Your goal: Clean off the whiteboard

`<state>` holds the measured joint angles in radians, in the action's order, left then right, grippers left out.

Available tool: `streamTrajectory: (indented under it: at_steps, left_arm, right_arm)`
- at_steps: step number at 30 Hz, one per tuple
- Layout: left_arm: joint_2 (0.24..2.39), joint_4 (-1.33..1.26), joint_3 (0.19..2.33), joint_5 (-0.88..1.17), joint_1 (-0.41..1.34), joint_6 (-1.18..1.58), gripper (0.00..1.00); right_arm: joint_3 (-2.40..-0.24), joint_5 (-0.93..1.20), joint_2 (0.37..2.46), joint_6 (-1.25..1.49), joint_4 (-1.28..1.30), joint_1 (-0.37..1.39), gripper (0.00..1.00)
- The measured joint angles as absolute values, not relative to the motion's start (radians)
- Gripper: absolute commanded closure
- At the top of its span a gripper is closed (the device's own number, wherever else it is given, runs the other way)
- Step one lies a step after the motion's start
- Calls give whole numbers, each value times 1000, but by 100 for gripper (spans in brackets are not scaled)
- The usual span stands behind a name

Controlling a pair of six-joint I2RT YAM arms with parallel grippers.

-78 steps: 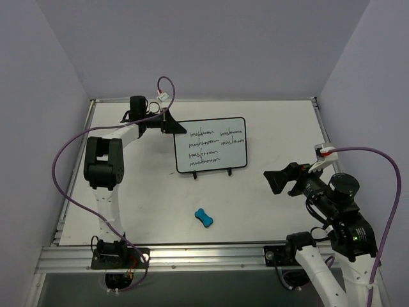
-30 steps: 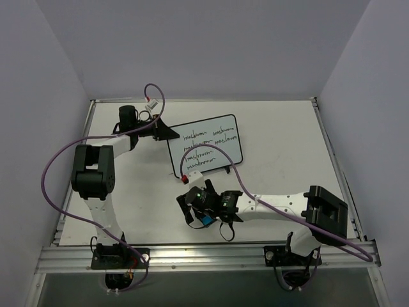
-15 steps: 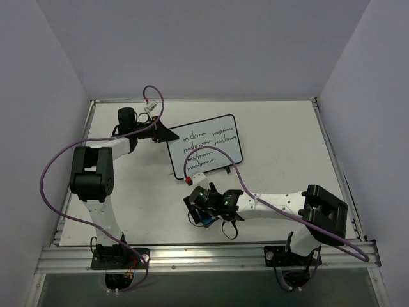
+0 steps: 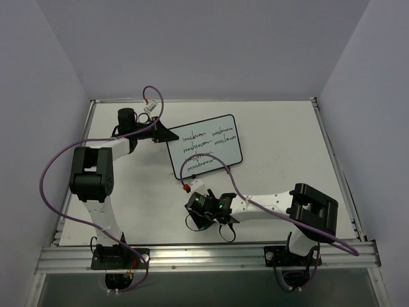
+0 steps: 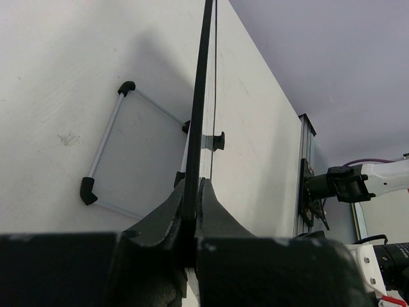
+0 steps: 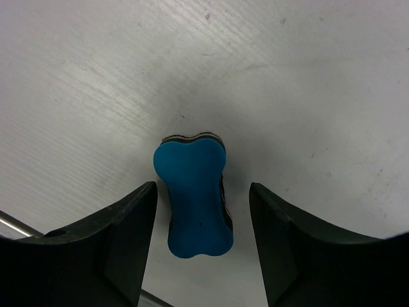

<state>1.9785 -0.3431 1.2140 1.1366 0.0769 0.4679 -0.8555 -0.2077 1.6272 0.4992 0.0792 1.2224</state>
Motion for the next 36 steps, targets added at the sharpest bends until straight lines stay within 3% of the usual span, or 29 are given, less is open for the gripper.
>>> streamTrajectory:
  at_steps: [6, 11, 22, 26, 36]
  left_arm:
    - [1979, -343, 1214, 1137, 76, 468, 98]
    - [1979, -343, 1214, 1137, 76, 468, 98]
    - [1979, -344, 1214, 1137, 76, 468, 98]
    - [1979, -344, 1214, 1137, 76, 468, 98]
    - [1979, -343, 1214, 1137, 76, 468, 98]
  right_arm:
    - [-857, -208, 1634, 495, 80, 1239, 52]
    - [-874, -208, 1652, 493, 83, 1245, 64]
    - [-892, -213, 1678, 490, 94, 1259, 67]
    - [-893, -221, 1677, 490, 99, 1259, 59]
    - [-893, -234, 1670, 490, 102, 1259, 57]
